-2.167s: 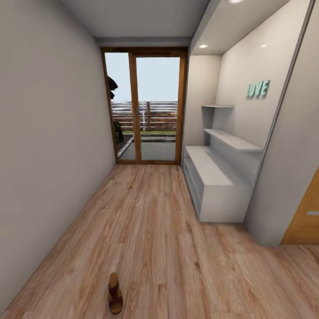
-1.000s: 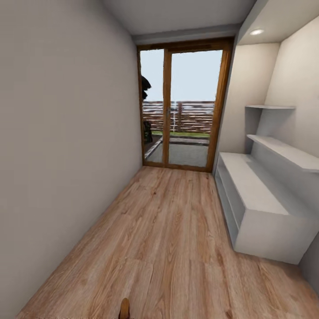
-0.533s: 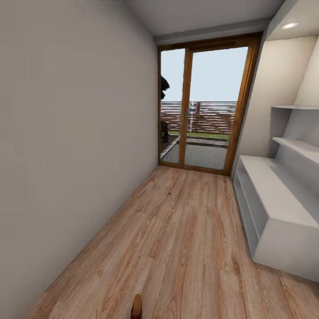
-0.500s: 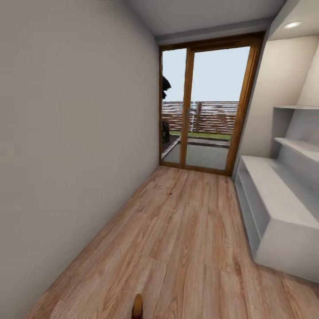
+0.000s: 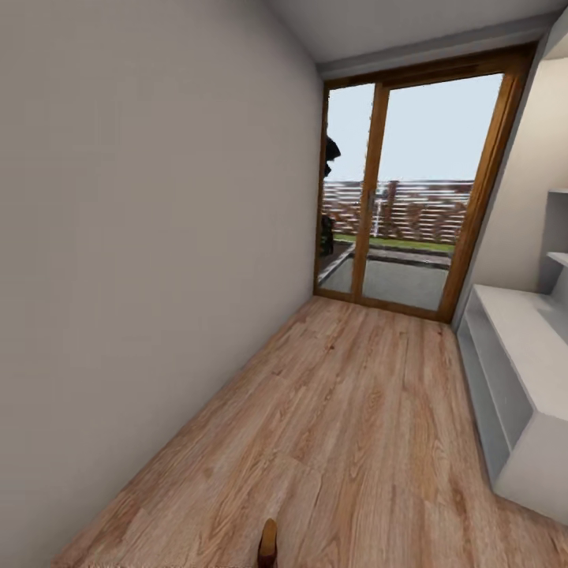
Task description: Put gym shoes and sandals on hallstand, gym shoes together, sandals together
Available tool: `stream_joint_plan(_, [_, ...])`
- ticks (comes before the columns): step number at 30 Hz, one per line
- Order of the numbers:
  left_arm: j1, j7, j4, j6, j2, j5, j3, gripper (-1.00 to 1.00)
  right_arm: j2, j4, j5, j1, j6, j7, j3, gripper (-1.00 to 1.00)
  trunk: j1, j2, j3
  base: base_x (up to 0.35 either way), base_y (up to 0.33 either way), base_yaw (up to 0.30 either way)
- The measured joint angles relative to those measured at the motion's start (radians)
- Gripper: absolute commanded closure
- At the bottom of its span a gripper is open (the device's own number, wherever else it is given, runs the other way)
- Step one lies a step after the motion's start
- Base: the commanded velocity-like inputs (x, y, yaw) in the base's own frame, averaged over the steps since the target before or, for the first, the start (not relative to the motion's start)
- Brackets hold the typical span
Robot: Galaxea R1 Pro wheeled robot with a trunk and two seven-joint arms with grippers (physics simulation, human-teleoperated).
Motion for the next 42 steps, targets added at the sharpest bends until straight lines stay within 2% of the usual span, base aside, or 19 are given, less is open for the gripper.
stream_joint_plan(15, [0.000, 0.000, 0.000, -0.002, 0.001, 0.000, 0.000, -1.00, 0.001, 0.000, 0.000, 0.000, 0.000, 0.000, 0.001, -1.00, 0.000, 0.000, 0.000, 0.000, -0.022, 0.275])
stream_joint_plan(36, [0.000, 0.000, 0.000, -0.002, 0.001, -0.001, -0.001, -1.00, 0.003, 0.000, 0.001, 0.000, 0.000, 0.000, 0.005, -1.00, 0.000, 0.000, 0.000, -0.034, -0.247, 0.276])
stream_joint_plan(42, [0.000, 0.000, 0.000, -0.001, 0.002, 0.000, 0.001, -1.00, 0.004, 0.000, 0.001, 0.000, 0.001, 0.001, 0.007, -1.00, 0.000, 0.000, -0.003, -0.060, -0.103, 0.272])
